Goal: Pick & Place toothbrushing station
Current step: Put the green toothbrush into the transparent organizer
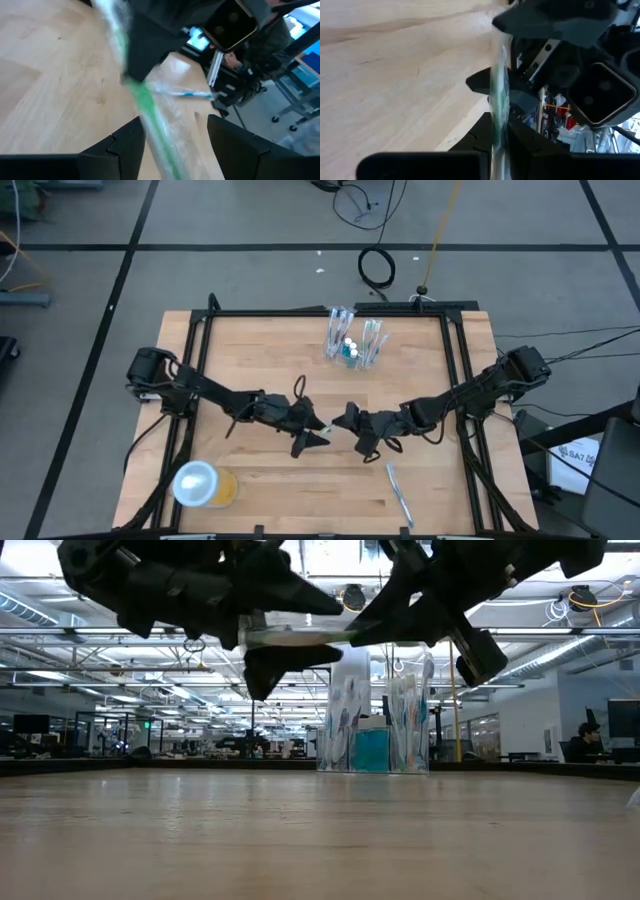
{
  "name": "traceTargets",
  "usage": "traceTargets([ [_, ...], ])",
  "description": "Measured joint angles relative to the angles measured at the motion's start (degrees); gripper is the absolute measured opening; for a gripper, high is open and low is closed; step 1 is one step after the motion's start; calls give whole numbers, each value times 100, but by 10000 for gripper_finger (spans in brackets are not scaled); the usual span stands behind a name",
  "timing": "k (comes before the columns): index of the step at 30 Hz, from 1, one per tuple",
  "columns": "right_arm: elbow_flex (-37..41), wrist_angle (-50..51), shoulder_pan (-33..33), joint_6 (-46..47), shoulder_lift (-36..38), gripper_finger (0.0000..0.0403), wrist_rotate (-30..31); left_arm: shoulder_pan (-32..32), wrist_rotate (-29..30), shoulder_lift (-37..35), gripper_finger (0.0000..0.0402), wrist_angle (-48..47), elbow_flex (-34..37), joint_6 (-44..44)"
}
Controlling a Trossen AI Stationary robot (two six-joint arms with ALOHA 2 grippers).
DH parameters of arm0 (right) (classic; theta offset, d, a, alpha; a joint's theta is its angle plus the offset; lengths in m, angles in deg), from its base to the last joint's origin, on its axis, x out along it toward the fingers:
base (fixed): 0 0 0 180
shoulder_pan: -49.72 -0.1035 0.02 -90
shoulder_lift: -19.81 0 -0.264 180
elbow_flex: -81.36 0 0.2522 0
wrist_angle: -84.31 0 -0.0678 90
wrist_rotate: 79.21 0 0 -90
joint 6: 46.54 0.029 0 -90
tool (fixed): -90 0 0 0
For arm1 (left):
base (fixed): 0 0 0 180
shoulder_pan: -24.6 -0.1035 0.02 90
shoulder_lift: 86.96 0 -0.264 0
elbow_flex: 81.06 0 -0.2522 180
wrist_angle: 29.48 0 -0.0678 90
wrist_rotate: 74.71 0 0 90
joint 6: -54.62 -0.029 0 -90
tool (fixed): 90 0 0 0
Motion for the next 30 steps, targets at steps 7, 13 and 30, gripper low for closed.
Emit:
traceTargets([
  [7,4,-7,-1,100,0,19,-16,-4,1,109,214,-201,-228,-15],
  [13,4,28,0,36,0,24,-120,-50,-8,111,156,-253,-226,20],
  [30,4,-36,7,-400,2,17,-613,-369,-591,111,109,-65,-221,-14],
])
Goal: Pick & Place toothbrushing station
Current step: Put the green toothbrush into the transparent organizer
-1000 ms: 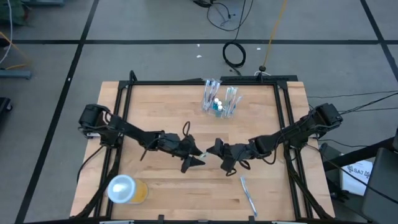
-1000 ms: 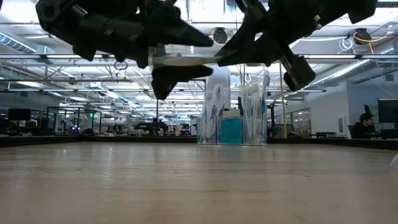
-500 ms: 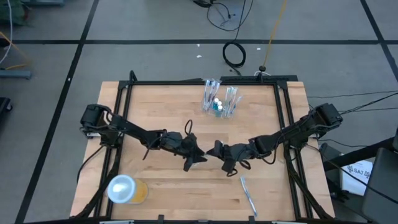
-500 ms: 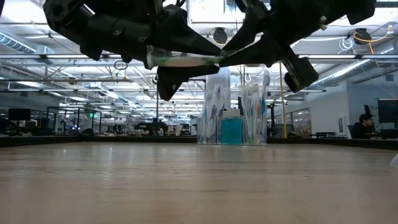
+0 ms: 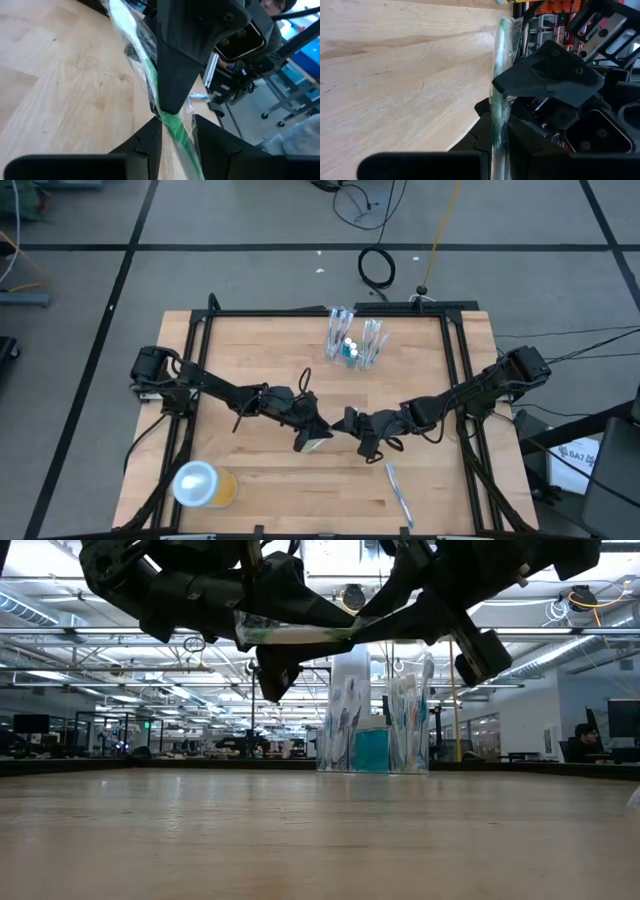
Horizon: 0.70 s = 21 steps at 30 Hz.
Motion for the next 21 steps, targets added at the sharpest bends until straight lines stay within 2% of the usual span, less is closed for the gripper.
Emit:
traceTargets([
  [6,0,4,-2,368,0,28,-9,0,7,0,102,-22,0,-110],
  [13,1,44,-11,823,0,52,-23,-9,65,0,16,-52,2,-93],
  [19,2,57,-20,925,0,51,9,-7,103,0,25,-106,2,-71],
  [21,2,76,-83,1060,0,53,292,-8,169,-2,16,-126,2,-123],
])
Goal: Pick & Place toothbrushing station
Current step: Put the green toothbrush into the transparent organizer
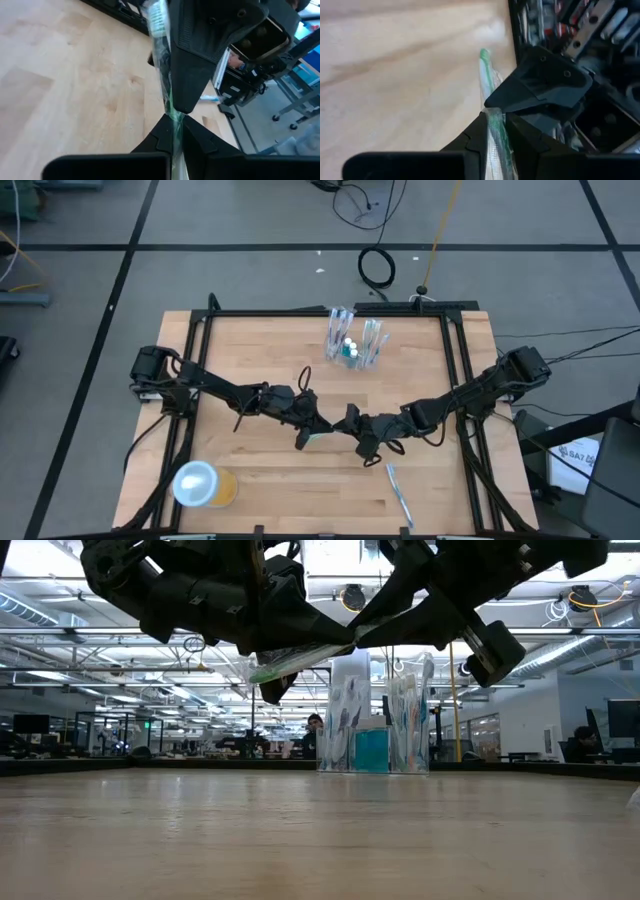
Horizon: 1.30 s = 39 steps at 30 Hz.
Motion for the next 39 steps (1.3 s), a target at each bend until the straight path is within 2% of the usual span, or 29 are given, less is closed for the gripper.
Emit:
traceTargets([
  [5,0,95,-326,203,-2,59,1402,-7,275,-8,13,44,-20,-84],
  [8,0,96,-577,135,-1,62,1960,-1,334,-61,15,5,-15,-181],
  [12,2,-54,-782,102,0,63,1991,13,298,-77,8,103,0,-260],
  [17,2,-211,-828,617,4,63,2009,36,341,-110,8,141,-2,-282],
  [21,2,-458,-903,608,4,63,2098,25,649,-204,8,187,0,-478],
  [25,2,-748,-1063,639,94,63,2514,21,810,-495,8,161,14,-784],
  [29,2,-749,-1157,1153,466,63,2544,26,820,-1033,8,-208,75,-1109],
  [33,175,-723,-1180,1769,872,64,2510,69,1319,-1672,8,-300,314,-1485],
  [36,522,-926,-1078,2245,1193,64,2135,185,1909,-2063,8,-45,564,-1969],
  [39,952,-2006,-759,2665,1351,64,1607,362,2283,-2243,9,719,907,-2534],
])
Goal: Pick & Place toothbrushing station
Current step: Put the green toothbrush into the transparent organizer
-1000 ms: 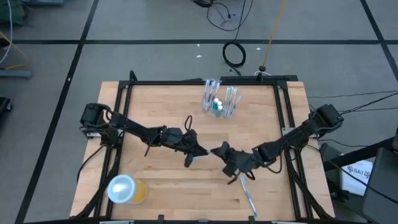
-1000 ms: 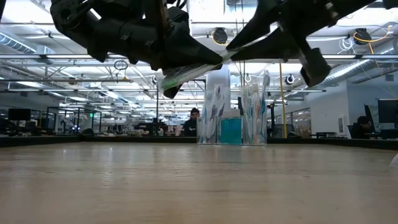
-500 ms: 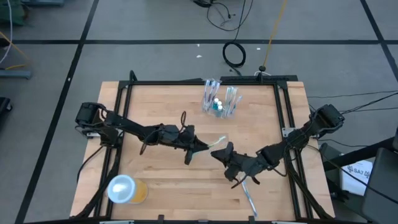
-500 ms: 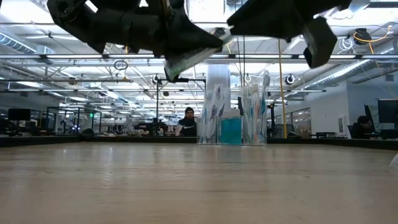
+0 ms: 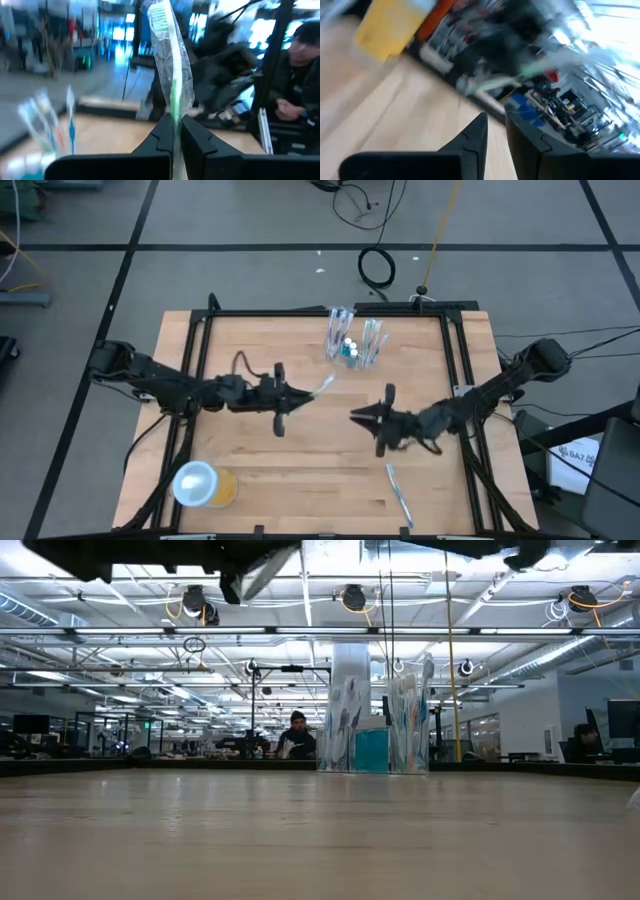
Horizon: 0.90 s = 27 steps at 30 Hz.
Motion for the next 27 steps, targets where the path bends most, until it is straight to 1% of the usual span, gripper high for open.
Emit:
traceTargets([
  [1,142,-501,148,158,8,64,-165,46,-3,3,9,294,90,-173],
  [3,384,-1635,492,686,-27,64,-679,147,2,14,8,666,277,-339],
  [5,552,-2415,892,1577,-116,64,-1276,188,2,123,8,913,350,-356],
  [7,631,-2628,1272,2456,-252,64,-2004,195,134,247,8,1162,418,-401],
  [9,626,-2600,1570,3013,-441,64,-2693,164,166,429,9,1607,405,-554],
  [11,550,-2623,1785,3319,-725,64,-3079,146,119,614,9,2097,403,-744],
  [13,451,-2723,1902,3488,-1036,64,-3127,127,-2,782,8,2432,361,-806],
  [15,287,-2785,1950,3660,-1320,64,-3120,117,-5,937,8,2663,342,-799],
  [18,20,-2831,1974,3674,-1671,64,-3130,86,2,1090,10,2908,335,-806],
  [21,-229,-2852,1972,3682,-1952,65,-3129,81,4,1212,15,3024,337,-800],
  [23,-439,-2892,1974,3682,-2135,69,-3131,74,1,1250,11,3029,337,-838],
  [27,-727,-2893,1977,3977,-2414,90,-3133,75,-59,1242,7,3015,335,-822],
])
